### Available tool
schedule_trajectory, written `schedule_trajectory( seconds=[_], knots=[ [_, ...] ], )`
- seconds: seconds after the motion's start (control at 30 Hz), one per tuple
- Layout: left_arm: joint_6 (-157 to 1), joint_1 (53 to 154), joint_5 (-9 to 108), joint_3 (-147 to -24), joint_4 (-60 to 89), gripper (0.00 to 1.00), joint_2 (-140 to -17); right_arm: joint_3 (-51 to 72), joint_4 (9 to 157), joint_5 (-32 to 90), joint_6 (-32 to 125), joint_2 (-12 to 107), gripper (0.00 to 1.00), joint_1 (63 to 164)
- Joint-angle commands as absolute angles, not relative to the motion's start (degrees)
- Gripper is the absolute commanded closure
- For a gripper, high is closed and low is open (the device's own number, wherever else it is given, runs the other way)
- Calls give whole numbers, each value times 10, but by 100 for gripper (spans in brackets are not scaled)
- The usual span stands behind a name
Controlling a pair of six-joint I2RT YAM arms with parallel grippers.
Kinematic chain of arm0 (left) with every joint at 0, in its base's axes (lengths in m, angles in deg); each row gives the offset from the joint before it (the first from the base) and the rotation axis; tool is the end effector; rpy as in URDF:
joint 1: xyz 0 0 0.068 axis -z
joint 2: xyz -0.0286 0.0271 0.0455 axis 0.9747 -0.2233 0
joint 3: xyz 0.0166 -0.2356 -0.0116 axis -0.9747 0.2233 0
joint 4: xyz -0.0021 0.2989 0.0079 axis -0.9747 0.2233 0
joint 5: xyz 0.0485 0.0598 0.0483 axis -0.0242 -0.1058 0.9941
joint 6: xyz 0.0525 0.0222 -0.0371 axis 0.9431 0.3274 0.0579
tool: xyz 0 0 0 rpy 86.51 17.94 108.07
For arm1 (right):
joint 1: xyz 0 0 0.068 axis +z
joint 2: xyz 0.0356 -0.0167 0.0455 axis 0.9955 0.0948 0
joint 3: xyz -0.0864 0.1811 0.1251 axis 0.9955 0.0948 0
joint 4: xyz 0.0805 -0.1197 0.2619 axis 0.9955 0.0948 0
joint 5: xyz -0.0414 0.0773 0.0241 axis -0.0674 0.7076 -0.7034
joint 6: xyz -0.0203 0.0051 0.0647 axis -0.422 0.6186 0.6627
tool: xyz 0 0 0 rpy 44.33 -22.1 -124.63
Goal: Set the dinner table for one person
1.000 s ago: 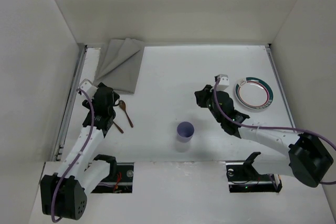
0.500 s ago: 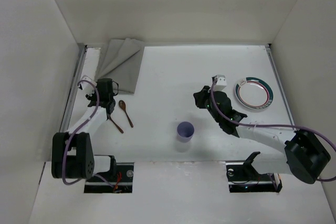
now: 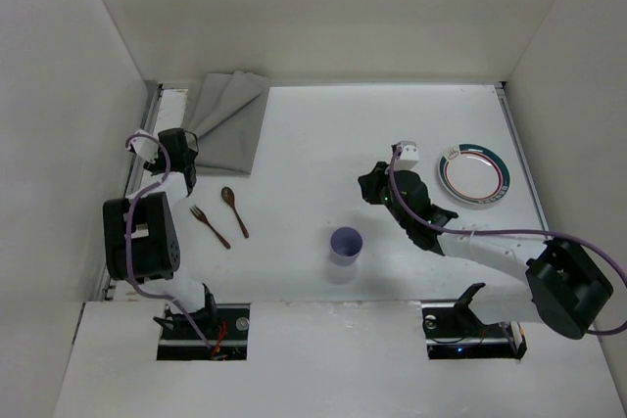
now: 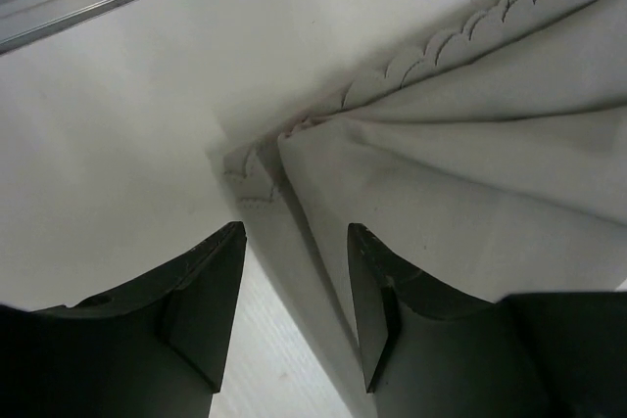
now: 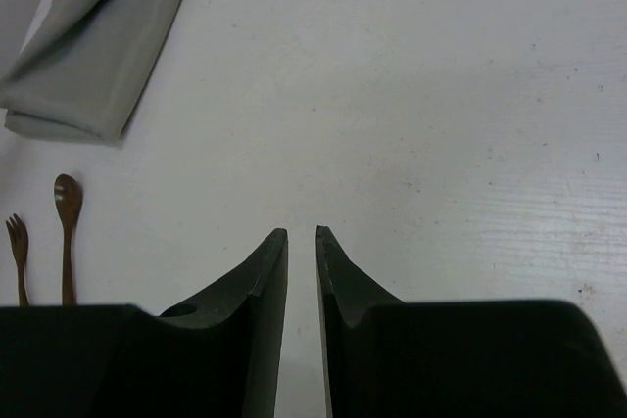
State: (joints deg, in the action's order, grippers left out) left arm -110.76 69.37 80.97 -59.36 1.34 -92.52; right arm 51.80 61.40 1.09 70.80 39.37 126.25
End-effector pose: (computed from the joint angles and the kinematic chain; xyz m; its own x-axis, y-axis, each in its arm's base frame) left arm 0.3693 0.0718 0.1284 -0.0130 -0.6463 -0.7630 -0.6619 0.5775 -0.4779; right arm 0.2606 0.2069 0.1592 -0.3925 0.2987 -0.8699 -0.2078 0.8925 0.4003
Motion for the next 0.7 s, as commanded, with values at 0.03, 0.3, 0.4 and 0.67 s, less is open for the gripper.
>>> schedule_trajectory(
  seconds=[0.03,0.3,0.4,0.67],
  knots=[
    [-1103,683,757,-644,-17,57,-973,494,590,20,701,397,76,1266],
    [-1083,686,763,-689,-16,61,-1006,491,588,25,699,399,76,1274],
    [-1077,686,763,-710,-10,64,-1028,491,590,25,698,400,76,1274],
    [-1099,686,772,-696,13,68,-1033,495,591,20,694,387,76,1274]
  ],
)
